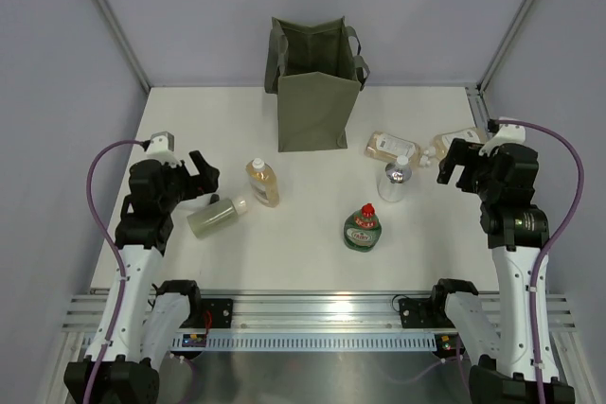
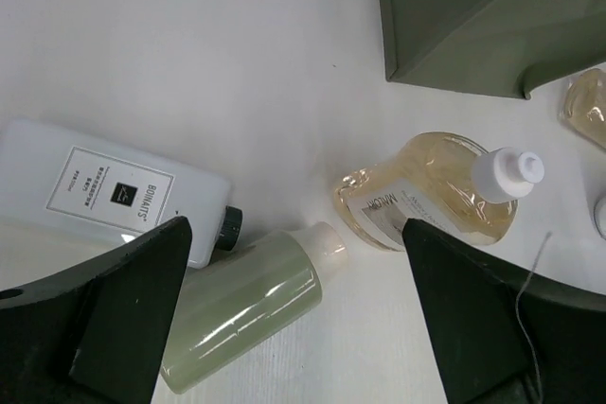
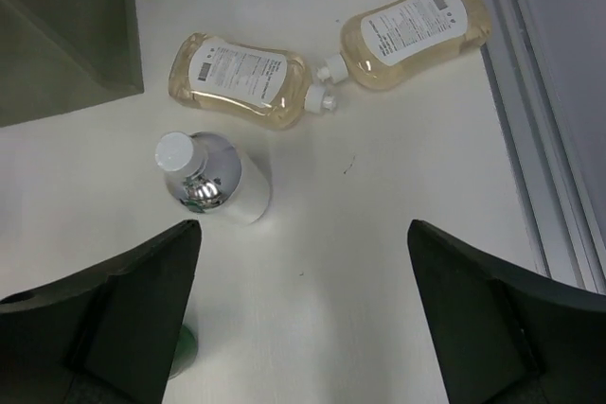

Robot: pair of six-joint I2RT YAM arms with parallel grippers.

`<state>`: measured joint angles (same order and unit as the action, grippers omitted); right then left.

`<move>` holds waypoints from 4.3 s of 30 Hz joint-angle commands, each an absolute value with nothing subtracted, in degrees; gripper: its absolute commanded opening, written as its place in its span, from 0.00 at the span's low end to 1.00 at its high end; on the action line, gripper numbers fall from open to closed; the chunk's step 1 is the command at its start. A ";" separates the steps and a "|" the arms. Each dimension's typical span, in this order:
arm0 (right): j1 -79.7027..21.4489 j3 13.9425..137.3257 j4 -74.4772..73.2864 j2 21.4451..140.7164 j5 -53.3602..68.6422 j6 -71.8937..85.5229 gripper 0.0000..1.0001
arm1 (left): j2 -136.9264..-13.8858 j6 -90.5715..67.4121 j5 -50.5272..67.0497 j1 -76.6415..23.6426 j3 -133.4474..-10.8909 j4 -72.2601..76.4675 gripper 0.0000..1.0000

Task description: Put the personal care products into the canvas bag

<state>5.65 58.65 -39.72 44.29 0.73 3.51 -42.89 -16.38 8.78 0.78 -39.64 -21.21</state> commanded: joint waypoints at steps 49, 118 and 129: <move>5.80 50.27 -41.40 44.83 56.16 -23.64 1.00 | -96.06 -57.75 -52.47 -41.14 -72.42 -32.96 0.91; 5.71 60.38 -51.75 54.40 58.44 -31.88 0.99 | -126.22 -34.02 3.95 -27.95 -132.45 -5.80 0.99; -3.32 53.11 -71.13 56.60 53.10 -79.38 1.00 | -101.45 -24.62 8.35 -24.26 -117.97 -9.48 0.99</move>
<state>1.34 56.16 -69.76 56.45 57.23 -68.82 -113.10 -29.06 5.98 -25.26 -121.69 -11.11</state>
